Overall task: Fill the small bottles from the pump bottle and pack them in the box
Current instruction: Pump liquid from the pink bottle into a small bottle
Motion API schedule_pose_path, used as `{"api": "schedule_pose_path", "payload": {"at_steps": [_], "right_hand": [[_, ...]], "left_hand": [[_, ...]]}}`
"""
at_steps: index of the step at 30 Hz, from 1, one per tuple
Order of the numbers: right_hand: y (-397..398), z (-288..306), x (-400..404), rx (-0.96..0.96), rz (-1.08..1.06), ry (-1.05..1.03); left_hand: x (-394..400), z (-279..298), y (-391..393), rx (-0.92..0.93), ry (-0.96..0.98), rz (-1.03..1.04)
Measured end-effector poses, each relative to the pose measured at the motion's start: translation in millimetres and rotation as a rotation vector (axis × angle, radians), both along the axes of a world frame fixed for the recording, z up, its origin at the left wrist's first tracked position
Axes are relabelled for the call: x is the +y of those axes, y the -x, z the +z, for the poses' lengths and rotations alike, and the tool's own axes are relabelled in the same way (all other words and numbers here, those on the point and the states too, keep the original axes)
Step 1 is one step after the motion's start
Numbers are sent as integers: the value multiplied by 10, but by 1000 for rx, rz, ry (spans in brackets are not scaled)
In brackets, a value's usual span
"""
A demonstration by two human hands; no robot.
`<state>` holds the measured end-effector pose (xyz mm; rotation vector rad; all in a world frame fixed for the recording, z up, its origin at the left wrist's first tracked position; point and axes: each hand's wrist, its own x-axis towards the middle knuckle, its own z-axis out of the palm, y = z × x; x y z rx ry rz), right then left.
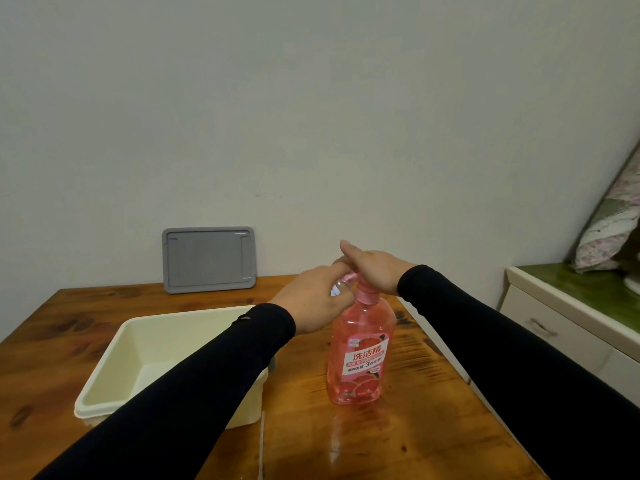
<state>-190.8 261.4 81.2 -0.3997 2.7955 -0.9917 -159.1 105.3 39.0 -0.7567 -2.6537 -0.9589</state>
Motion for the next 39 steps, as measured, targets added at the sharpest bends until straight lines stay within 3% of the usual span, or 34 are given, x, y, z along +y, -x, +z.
{"api": "schedule_pose_path", "payload": {"at_steps": [22, 31, 39], "right_hand": [[-19, 161, 1, 28, 51, 17], [-16, 30, -15, 16, 37, -79], [-7, 163, 8, 18, 63, 2]], "left_hand": [[-40, 139, 29, 29, 29, 8], [-22, 27, -8, -18, 29, -15], [-28, 140, -5, 43, 25, 3]]}}
